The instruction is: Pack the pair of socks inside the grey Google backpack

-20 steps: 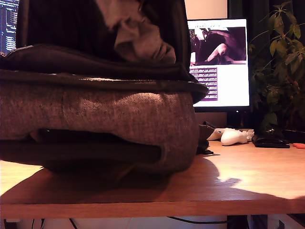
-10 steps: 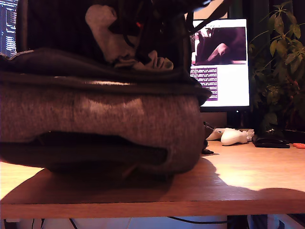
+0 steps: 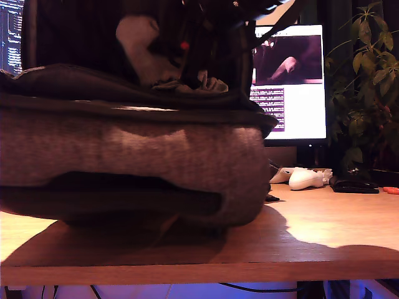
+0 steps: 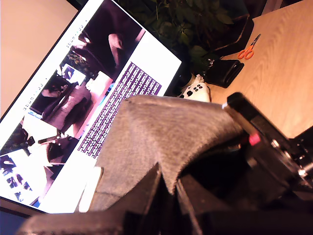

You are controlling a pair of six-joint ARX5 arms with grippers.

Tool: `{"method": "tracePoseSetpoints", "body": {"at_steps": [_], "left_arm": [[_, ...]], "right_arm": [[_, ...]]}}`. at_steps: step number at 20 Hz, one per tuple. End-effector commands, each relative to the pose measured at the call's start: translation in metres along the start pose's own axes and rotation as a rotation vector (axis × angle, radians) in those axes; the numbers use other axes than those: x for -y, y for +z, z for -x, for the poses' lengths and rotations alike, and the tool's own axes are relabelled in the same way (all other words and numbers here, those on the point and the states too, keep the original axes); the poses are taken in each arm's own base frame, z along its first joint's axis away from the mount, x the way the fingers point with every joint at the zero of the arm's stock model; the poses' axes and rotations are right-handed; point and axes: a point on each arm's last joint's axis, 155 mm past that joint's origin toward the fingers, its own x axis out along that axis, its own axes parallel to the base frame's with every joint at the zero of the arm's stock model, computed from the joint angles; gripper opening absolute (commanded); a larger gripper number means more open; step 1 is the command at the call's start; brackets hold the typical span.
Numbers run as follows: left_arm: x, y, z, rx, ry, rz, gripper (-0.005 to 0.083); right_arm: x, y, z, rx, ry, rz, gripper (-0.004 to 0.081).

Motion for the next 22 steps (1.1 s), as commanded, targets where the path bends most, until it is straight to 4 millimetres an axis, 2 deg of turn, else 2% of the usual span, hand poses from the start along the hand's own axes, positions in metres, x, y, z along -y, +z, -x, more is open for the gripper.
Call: {"method": "tracePoseSetpoints", "body": {"at_steps": [1, 8, 13, 16, 18, 22], "left_arm": [[-0.015, 0.022, 0.013, 0.075, 0.028, 0.025, -0.0021], [-0.016, 0.020, 0.012, 0.071, 0.033, 0.026, -0.0021], [-0.023, 0.015, 0.011, 0.056, 0.049, 0.030, -0.0021], [-0.018, 0.012, 0.010, 0.049, 0.026, 0.024, -0.0021], [-0.017, 0.013, 0.010, 0.051, 0.021, 0.024, -0.0021], [-0.019, 0.011, 0.009, 0.050, 0.022, 0.026, -0.0021]], "right_arm": [[-0.004, -0.012, -0.002, -0.049, 0.000, -0.064, 0.0459], [-0.006, 0.003, 0.003, -0.059, -0.022, -0.112, 0.0459], [-0.001, 0.015, 0.015, -0.070, -0.044, -0.277, 0.0459], [0.001, 0.017, 0.025, -0.094, -0.053, -0.381, 0.0458], [0.000, 0.014, 0.031, -0.127, -0.049, -0.434, 0.0458], [-0.016, 0.025, 0.047, -0.142, 0.017, -0.545, 0.0456]]}}
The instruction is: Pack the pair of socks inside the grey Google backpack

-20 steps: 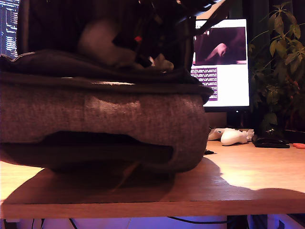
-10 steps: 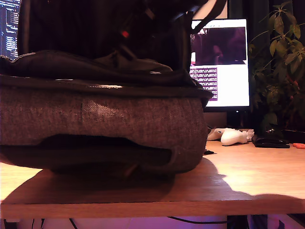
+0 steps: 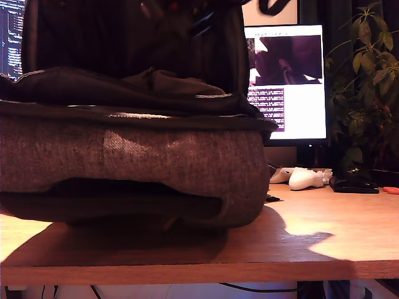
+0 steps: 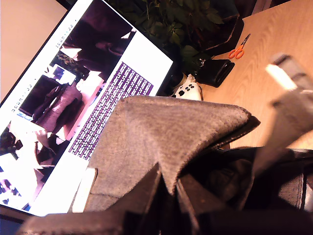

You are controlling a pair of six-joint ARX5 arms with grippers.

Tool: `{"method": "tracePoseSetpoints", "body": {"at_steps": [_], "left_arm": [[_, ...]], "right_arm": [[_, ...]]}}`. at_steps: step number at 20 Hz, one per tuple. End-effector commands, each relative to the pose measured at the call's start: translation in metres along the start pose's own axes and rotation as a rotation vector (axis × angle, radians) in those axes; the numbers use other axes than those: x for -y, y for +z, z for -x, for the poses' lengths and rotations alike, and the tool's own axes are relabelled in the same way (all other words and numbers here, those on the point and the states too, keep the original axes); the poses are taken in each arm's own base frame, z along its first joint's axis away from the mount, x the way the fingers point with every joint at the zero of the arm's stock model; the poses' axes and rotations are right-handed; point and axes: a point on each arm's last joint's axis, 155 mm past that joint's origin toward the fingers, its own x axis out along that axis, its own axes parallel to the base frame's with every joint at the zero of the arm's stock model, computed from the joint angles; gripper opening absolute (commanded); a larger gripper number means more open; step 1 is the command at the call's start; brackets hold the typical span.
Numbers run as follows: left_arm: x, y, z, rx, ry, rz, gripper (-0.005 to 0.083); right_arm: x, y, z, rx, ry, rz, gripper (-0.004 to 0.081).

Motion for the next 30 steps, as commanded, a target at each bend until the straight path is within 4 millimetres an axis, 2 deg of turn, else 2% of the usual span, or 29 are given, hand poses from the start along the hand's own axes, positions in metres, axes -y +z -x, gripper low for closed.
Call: {"method": "tracePoseSetpoints", "body": {"at_steps": [1, 4, 7, 9, 11, 12, 17, 19, 24, 30], "left_arm": [[-0.020, 0.016, 0.012, 0.058, 0.044, 0.025, -0.0021], [-0.019, 0.011, 0.010, 0.042, 0.031, 0.023, -0.0021], [-0.012, 0.005, 0.009, 0.035, -0.015, 0.052, -0.0021], [-0.009, 0.000, 0.008, 0.025, -0.045, 0.075, -0.0021], [-0.004, -0.011, 0.007, -0.006, -0.084, 0.107, -0.0021], [-0.001, -0.016, 0.005, -0.019, -0.104, 0.124, -0.0021], [0.019, -0.028, -0.005, -0.056, -0.200, 0.175, -0.0021], [0.028, -0.038, -0.014, -0.086, -0.223, 0.183, -0.0021], [0.055, -0.082, -0.035, -0.160, -0.244, 0.195, -0.0021], [0.070, -0.114, -0.055, -0.227, -0.303, 0.240, -0.0021]], "right_arm": [[-0.010, 0.003, 0.008, 0.001, 0.033, -0.059, 0.0456], [-0.023, -0.008, 0.024, -0.069, 0.073, -0.134, 0.0439], [-0.026, -0.015, 0.042, -0.112, 0.105, -0.176, 0.0363], [-0.020, -0.017, 0.054, -0.128, 0.109, -0.221, 0.0249], [-0.012, -0.020, 0.066, -0.137, 0.111, -0.241, 0.0049], [-0.006, -0.019, 0.071, -0.133, 0.102, -0.263, -0.0019], [0.028, -0.029, 0.087, -0.160, -0.019, -0.282, -0.0011], [0.031, -0.033, 0.090, -0.176, -0.027, -0.273, -0.0011], [0.031, -0.044, 0.093, -0.215, -0.030, -0.268, -0.0011], [0.043, -0.053, 0.092, -0.240, -0.073, -0.275, -0.0011]]}}
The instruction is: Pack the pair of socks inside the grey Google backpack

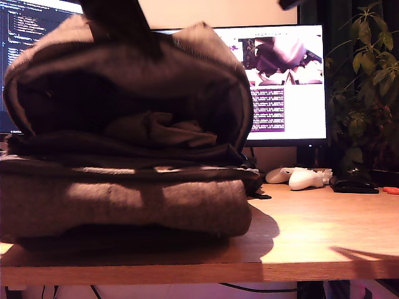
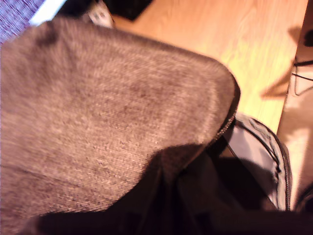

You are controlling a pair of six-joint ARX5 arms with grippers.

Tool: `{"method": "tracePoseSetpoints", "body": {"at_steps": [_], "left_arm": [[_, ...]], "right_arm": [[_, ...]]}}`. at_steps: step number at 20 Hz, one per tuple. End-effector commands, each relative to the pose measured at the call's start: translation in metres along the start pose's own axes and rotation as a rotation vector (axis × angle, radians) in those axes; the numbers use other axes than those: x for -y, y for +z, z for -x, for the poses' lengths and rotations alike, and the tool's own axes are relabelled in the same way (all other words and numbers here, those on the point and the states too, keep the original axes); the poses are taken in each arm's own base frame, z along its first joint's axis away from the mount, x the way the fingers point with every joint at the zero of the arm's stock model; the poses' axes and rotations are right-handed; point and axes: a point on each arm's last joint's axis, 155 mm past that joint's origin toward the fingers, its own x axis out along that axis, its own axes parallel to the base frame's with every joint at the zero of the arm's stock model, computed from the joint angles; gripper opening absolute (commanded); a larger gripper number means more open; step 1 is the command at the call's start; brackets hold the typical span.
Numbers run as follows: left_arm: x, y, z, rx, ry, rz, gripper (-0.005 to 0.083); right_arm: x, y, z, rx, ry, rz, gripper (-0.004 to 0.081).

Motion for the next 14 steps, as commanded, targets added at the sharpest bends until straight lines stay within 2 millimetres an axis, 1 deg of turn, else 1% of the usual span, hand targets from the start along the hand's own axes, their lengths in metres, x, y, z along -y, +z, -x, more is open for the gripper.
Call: {"method": "tracePoseSetpoints", "body": {"at_steps": [1, 6, 7, 8, 9, 10, 11, 12, 14], "left_arm": [[-0.006, -0.006, -0.010, -0.016, 0.003, 0.033, -0.0021], [0.010, -0.029, -0.034, -0.096, -0.083, 0.049, -0.0019], [0.012, -0.033, -0.036, -0.111, -0.093, 0.055, 0.0009], [0.013, -0.035, -0.037, -0.119, -0.097, 0.055, 0.0094], [0.013, -0.034, -0.037, -0.117, -0.097, 0.054, 0.0229], [0.013, -0.033, -0.036, -0.113, -0.095, 0.049, 0.0386], [0.012, -0.032, -0.034, -0.112, -0.094, 0.047, 0.0501], [0.014, -0.034, -0.034, -0.119, -0.098, 0.039, 0.0558], [0.016, -0.037, -0.029, -0.134, -0.108, 0.041, 0.0567]], "right_arm": [[0.001, -0.001, 0.000, -0.001, -0.005, -0.005, -0.0011], [0.001, -0.001, 0.000, 0.000, -0.005, -0.005, -0.0011], [0.001, -0.001, 0.000, 0.000, -0.005, -0.005, -0.0011], [0.001, -0.001, -0.001, 0.000, -0.005, -0.005, -0.0011], [0.001, -0.001, -0.001, 0.000, -0.006, -0.006, -0.0011], [0.002, -0.001, -0.001, 0.000, -0.009, -0.008, -0.0011], [0.004, 0.000, -0.001, 0.000, -0.013, -0.012, -0.0011], [0.005, 0.000, -0.002, 0.001, -0.019, -0.016, -0.0011], [0.009, -0.001, -0.003, -0.001, -0.028, -0.021, -0.0011]]}}
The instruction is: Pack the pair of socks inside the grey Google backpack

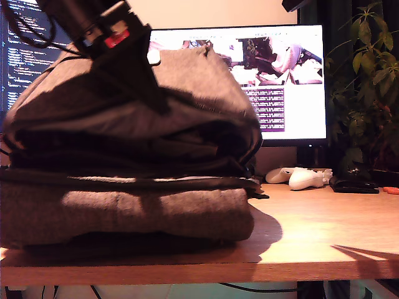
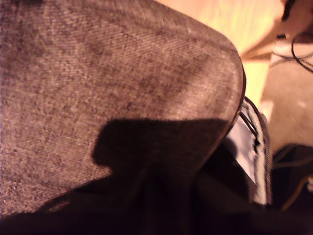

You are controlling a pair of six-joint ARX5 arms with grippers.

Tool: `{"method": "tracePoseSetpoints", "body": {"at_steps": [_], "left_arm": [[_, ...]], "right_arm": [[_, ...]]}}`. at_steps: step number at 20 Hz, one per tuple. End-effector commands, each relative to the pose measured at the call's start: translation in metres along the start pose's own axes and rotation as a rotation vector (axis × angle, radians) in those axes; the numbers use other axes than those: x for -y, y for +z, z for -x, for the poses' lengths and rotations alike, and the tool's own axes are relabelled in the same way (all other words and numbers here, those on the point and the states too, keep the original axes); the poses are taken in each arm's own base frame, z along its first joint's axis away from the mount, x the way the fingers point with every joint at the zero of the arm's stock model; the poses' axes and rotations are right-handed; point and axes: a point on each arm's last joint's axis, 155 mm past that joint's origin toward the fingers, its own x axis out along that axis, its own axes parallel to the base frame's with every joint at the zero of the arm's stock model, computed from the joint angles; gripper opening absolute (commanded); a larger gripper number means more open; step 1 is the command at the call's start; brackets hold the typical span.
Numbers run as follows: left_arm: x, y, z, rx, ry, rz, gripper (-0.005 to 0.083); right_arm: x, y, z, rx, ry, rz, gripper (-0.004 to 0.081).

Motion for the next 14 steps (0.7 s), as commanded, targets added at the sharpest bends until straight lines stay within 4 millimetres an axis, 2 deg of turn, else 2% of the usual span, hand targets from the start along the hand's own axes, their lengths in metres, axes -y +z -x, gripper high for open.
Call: {"method": "tracePoseSetpoints", "body": {"at_steps": [1, 7, 11, 12, 13, 14], "left_arm": [[-0.004, 0.001, 0.006, 0.007, 0.013, 0.001, 0.0567], [0.012, -0.004, 0.023, -0.055, -0.037, 0.009, 0.0567], [0.024, 0.010, 0.037, -0.035, -0.056, 0.029, 0.0548], [0.024, 0.013, 0.039, -0.024, -0.053, 0.029, 0.0501], [0.021, 0.015, 0.042, -0.017, -0.039, 0.046, 0.0415], [0.018, 0.016, 0.043, -0.009, -0.023, 0.045, 0.0289]], "right_arm": [[0.003, 0.000, -0.002, 0.001, -0.012, -0.012, -0.0011], [0.013, -0.001, -0.005, -0.001, -0.040, -0.028, -0.0011], [0.027, -0.001, -0.009, -0.003, -0.086, -0.066, -0.0011], [0.033, -0.001, -0.010, -0.003, -0.103, -0.084, -0.0011], [0.037, 0.000, -0.012, 0.002, -0.110, -0.113, -0.0011], [0.043, 0.002, -0.015, 0.012, -0.111, -0.155, -0.0011]]}}
